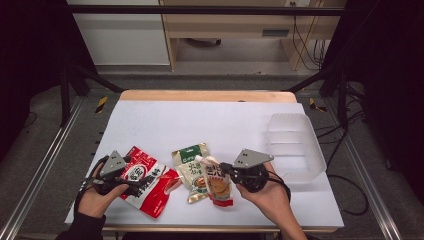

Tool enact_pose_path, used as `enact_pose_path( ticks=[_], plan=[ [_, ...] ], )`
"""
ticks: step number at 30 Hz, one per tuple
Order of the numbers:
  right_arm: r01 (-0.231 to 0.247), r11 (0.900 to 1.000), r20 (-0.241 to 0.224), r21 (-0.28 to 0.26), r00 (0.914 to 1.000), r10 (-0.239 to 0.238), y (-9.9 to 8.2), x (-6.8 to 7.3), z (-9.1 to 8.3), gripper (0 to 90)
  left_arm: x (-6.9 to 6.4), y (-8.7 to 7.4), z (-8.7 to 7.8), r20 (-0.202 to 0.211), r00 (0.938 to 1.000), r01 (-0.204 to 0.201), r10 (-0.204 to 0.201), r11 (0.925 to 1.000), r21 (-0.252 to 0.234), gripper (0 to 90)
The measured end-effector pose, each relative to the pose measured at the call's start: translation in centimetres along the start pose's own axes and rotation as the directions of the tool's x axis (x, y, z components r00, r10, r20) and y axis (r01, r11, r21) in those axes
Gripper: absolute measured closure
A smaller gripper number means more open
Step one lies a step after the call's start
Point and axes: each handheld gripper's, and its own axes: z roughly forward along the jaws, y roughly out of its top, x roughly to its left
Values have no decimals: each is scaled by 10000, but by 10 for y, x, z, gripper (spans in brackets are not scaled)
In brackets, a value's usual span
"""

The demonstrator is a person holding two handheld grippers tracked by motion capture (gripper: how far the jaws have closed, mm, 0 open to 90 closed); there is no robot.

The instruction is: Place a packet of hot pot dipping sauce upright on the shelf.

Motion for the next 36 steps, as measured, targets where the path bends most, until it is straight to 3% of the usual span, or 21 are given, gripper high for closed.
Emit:
enact_pose_path(
  ticks=[1,4,8,11,13,14,15,16,19,20,21,22,23,25,32,36],
  plan=[
    [103,9999,-292,-106,9995,-106,6,0,-3,900,-1,3,-2,193,9997,-172,173,9998,-42,77],
    [52,9993,-542,-363,9985,-71,12,-1,-8,900,-1,7,-4,348,9990,-261,263,9996,-63,81],
    [496,9983,-366,-316,9980,-507,21,-8,-8,900,0,19,-9,569,9977,-366,375,9992,-161,96],
    [488,9980,-485,-397,9975,-507,26,-19,-3,900,-2,35,-11,724,9952,-663,665,9978,-52,105],
    [487,9978,-705,-453,9962,-519,34,-27,5,900,-7,53,-11,1052,9889,-1062,1047,9943,85,113],
    [487,9978,-705,-453,9962,-519,34,-27,5,900,-7,53,-11,1052,9889,-1062,1047,9943,85,122],
    [639,9967,-801,-499,9945,-678,40,-30,9,900,-10,66,-10,1269,9830,-1355,1326,9907,139,132],
    [639,9967,-801,-499,9945,-678,40,-30,9,900,-10,66,-10,1269,9830,-1355,1326,9907,139,143],
    [753,9955,-1009,-569,9916,-808,51,-31,20,900,-16,86,-4,1625,9721,-1741,1693,9846,154,178],
    [753,9955,-1009,-569,9916,-808,51,-31,20,900,-16,86,-4,1625,9721,-1741,1693,9846,154,194],
    [816,9952,-1097,-542,9901,-872,56,-29,25,900,-17,93,0,1818,9676,-1797,1749,9837,102,207],
    [816,9952,-1097,-542,9901,-872,56,-29,25,900,-17,93,0,1818,9676,-1797,1749,9837,102,218],
    [848,9948,-1188,-572,9887,-911,59,-27,29,900,-17,99,5,1922,9625,-1984,1913,9799,186,229],
    [821,9947,-1269,-623,9879,-895,63,-26,32,900,-16,103,8,2076,9594,-1972,1912,9803,86,263],
    [942,9932,-1556,-681,9823,-1038,72,-18,37,900,-16,116,8,2242,9545,-1991,1965,9799,-113,364],
    [1064,9919,-1701,-693,9785,-1169,77,-12,41,900,-17,124,12,2471,9453,-2193,2132,9756,-27,398]
  ],
)
